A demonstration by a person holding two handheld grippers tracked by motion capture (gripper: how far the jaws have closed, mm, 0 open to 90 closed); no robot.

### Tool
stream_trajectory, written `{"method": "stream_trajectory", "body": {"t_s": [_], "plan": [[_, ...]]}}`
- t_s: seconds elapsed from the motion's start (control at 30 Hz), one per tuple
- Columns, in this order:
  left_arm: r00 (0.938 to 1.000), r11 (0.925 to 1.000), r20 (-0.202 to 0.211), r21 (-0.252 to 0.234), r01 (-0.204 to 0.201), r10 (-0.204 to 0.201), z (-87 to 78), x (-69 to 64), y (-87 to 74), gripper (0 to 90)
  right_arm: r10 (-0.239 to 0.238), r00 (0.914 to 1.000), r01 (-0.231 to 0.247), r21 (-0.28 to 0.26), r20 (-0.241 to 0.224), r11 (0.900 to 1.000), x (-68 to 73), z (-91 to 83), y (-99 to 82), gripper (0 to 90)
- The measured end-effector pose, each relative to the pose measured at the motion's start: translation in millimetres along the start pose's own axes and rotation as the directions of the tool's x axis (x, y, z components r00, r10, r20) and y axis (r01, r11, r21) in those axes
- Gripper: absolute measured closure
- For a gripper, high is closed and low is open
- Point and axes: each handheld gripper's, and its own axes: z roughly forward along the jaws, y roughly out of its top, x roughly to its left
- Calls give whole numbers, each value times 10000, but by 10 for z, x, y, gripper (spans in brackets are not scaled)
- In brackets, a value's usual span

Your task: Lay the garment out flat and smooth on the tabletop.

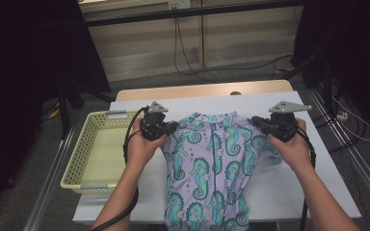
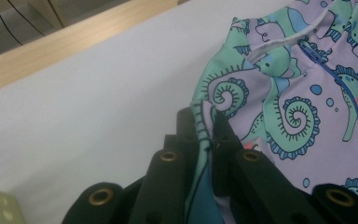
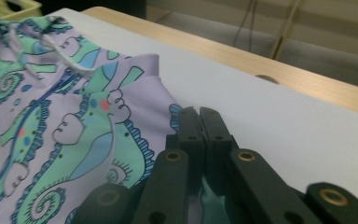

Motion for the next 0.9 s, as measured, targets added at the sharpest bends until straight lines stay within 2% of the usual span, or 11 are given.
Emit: {"method": "stream_trajectory", "body": {"t_s": [0.17,0.23,0.27,0.3,0.33,0.37,0.5,0.57,0.63,0.73,0.9], "plan": [[9994,9990,-95,-311,323,-326,210,138,211,857,180,9937,-186,39,1102,9998,-182,213,316,888],[9990,9990,-200,-239,385,-390,303,188,231,825,13,9901,-26,94,1403,10000,-229,305,418,793],[9976,9976,-76,-101,687,-688,355,208,210,749,-115,9860,126,-56,1664,9999,-237,346,432,684],[9955,9954,100,-115,947,-945,410,213,176,593,-20,9856,26,-32,1688,10000,-239,380,423,608],[9966,9965,114,-182,822,-820,442,210,133,455,131,9882,-160,180,1524,9997,-234,398,404,583],[9974,9973,61,-137,726,-725,459,204,86,413,236,9906,-282,324,1348,9991,-212,401,371,561],[9966,9966,117,69,820,-821,499,200,-70,298,34,9949,-98,638,1006,9979,-79,362,118,421],[9973,9973,65,99,731,-732,484,194,-107,277,41,9972,-102,815,742,9966,-14,324,-17,373],[9963,9964,185,135,841,-844,468,173,-121,251,-202,9976,139,934,668,9955,48,271,-141,355],[9971,9973,200,64,732,-733,454,125,-132,247,209,9985,-248,786,498,9966,79,176,-294,328],[9974,9975,233,220,676,-681,494,70,-192,258,298,9984,-334,754,489,9966,102,76,-467,314]]}}
